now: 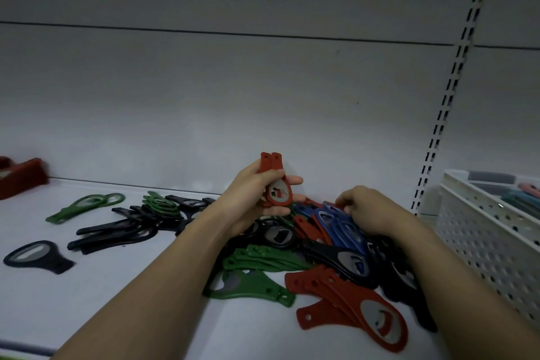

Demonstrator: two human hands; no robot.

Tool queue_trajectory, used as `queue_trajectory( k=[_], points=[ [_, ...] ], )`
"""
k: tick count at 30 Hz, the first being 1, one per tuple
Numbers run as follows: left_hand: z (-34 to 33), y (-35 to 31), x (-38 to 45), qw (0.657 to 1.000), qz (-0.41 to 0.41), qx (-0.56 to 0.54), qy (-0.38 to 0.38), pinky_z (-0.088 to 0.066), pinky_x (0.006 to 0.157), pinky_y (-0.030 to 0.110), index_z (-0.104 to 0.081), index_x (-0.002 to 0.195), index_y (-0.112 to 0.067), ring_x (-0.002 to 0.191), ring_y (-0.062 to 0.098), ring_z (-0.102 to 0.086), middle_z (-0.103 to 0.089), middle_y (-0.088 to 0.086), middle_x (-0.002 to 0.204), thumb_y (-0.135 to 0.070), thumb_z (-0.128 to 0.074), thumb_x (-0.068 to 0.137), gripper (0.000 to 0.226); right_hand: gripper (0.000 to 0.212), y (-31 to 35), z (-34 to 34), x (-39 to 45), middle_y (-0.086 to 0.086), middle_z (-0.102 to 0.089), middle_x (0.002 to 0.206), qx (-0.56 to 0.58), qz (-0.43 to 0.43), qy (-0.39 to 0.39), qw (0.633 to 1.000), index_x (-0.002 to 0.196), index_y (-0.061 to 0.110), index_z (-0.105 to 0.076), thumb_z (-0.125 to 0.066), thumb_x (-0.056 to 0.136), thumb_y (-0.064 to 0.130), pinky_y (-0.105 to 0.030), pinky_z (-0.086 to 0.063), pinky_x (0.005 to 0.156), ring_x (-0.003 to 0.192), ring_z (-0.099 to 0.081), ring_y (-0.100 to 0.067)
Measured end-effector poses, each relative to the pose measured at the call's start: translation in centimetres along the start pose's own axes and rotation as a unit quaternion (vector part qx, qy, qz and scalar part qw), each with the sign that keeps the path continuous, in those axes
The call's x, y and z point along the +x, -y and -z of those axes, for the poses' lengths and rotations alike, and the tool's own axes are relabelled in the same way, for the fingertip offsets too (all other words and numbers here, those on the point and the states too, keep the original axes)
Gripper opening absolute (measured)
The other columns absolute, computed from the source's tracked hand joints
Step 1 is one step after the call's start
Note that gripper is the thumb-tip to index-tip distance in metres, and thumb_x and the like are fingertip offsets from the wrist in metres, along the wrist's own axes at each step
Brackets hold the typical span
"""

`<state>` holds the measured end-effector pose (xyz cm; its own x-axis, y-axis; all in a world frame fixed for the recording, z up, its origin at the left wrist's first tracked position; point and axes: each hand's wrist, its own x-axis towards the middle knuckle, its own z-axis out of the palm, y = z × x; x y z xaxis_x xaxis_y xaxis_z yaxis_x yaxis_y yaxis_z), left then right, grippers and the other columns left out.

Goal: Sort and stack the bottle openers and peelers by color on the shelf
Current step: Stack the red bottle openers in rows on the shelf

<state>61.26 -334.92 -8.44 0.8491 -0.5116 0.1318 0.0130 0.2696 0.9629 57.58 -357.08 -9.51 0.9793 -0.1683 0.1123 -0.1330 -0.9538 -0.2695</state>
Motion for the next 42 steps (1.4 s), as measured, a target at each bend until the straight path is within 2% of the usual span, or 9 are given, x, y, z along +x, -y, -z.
queue_trajectory(
  k=[8,11,13,17,20,25,30,35,42],
  points=[
    [0.0,0.0,0.0,1.0,-0.007,0.008,-0.016,-0.046,0.039,0.023,-0.044,0.134,-0.019,0.069,0.025,-0.073,-0.075,0.009,0.105,-0.014,-0.041,0.105,0.03,0.027,-0.5,0.2,-0.1,-0.012,-0.067,0.119,0.013,-0.036,-0.009,0.999,0.118,0.01,-0.067,-0.052,0.096,0.007,-0.031,-0.045,0.092,0.108,-0.06,-0.027],
    [0.0,0.0,0.1,1.0,-0.006,-0.001,-0.022,-0.045,0.039,0.023,-0.043,0.136,-0.018,0.069,0.025,-0.073,-0.075,0.01,0.106,-0.014,-0.041,0.105,0.031,0.019,-0.3,0.6,-0.2,-0.01,-0.068,0.1,0.022,-0.038,-0.044,0.998,0.103,0.009,-0.07,-0.057,0.097,0.021,-0.03,-0.046,0.081,0.091,-0.061,-0.025],
    [0.0,0.0,0.1,1.0,-0.004,-0.002,-0.018,-0.051,0.044,0.025,-0.043,0.136,-0.017,0.079,0.026,-0.075,-0.075,0.01,0.107,-0.014,-0.04,0.106,0.031,0.022,0.0,0.9,-0.3,-0.006,-0.066,0.087,0.026,-0.038,-0.091,0.995,0.097,0.01,-0.071,-0.057,0.097,0.028,-0.033,-0.05,0.077,0.082,-0.061,-0.023],
    [-0.1,0.0,0.0,1.0,-0.001,-0.002,-0.014,-0.056,0.051,0.028,-0.048,0.132,-0.013,0.092,0.027,-0.074,-0.075,0.008,0.11,-0.015,-0.039,0.106,0.027,0.016,1.2,1.9,-0.8,0.0,-0.057,0.095,0.076,0.011,-0.252,0.965,0.106,0.012,-0.068,-0.056,0.098,0.018,-0.03,-0.041,0.074,0.083,-0.053,-0.018],
    [-0.2,0.0,0.0,1.0,-0.004,-0.001,-0.013,-0.057,0.051,0.029,-0.05,0.129,-0.009,0.092,0.027,-0.074,-0.074,0.005,0.111,-0.017,-0.04,0.106,0.026,0.011,2.6,2.5,-1.1,0.001,-0.064,0.09,0.265,0.07,-0.269,0.923,0.098,0.012,-0.068,-0.057,0.098,0.015,-0.025,-0.04,0.069,0.077,-0.055,-0.013],
    [-0.5,0.0,-0.1,1.0,0.019,-0.003,-0.016,-0.058,0.053,0.029,-0.059,0.119,-0.01,0.083,0.024,-0.075,-0.076,0.008,0.099,-0.022,-0.046,0.104,0.023,0.008,4.8,1.8,-1.9,0.002,-0.065,0.066,0.543,0.064,-0.117,0.829,0.088,0.013,-0.069,-0.064,0.094,0.013,-0.024,-0.046,0.057,0.063,-0.057,-0.012],
    [-1.0,0.3,-0.5,0.996,0.036,0.021,0.076,-0.057,0.056,0.025,-0.056,0.122,-0.012,0.088,0.029,-0.074,-0.074,0.016,0.106,-0.028,-0.052,0.101,0.026,0.017,5.8,-0.8,-1.3,0.001,-0.062,0.085,0.384,0.065,-0.169,0.905,0.091,0.02,-0.06,-0.074,0.085,0.027,-0.03,-0.05,0.065,0.072,-0.058,-0.013],
    [-0.5,0.1,-0.2,1.0,-0.02,0.014,0.01,-0.054,0.052,0.022,-0.054,0.121,-0.011,0.083,0.023,-0.075,-0.075,0.005,0.108,-0.01,-0.055,0.099,0.022,0.012,4.6,-0.1,-1.1,0.001,-0.064,0.087,0.331,0.075,-0.207,0.917,0.086,0.018,-0.063,-0.062,0.094,0.027,-0.033,-0.049,0.071,0.076,-0.058,-0.014],
    [-0.1,0.1,0.1,0.999,-0.004,-0.009,-0.041,-0.056,0.055,0.027,-0.058,0.116,-0.011,0.088,0.024,-0.075,-0.075,0.008,0.108,-0.013,-0.051,0.101,0.017,0.013,2.9,0.2,-1.2,0.004,-0.071,0.081,0.14,0.082,-0.031,0.986,0.082,0.017,-0.074,-0.065,0.091,0.021,-0.02,-0.048,0.062,0.069,-0.063,-0.008]
  ],
)
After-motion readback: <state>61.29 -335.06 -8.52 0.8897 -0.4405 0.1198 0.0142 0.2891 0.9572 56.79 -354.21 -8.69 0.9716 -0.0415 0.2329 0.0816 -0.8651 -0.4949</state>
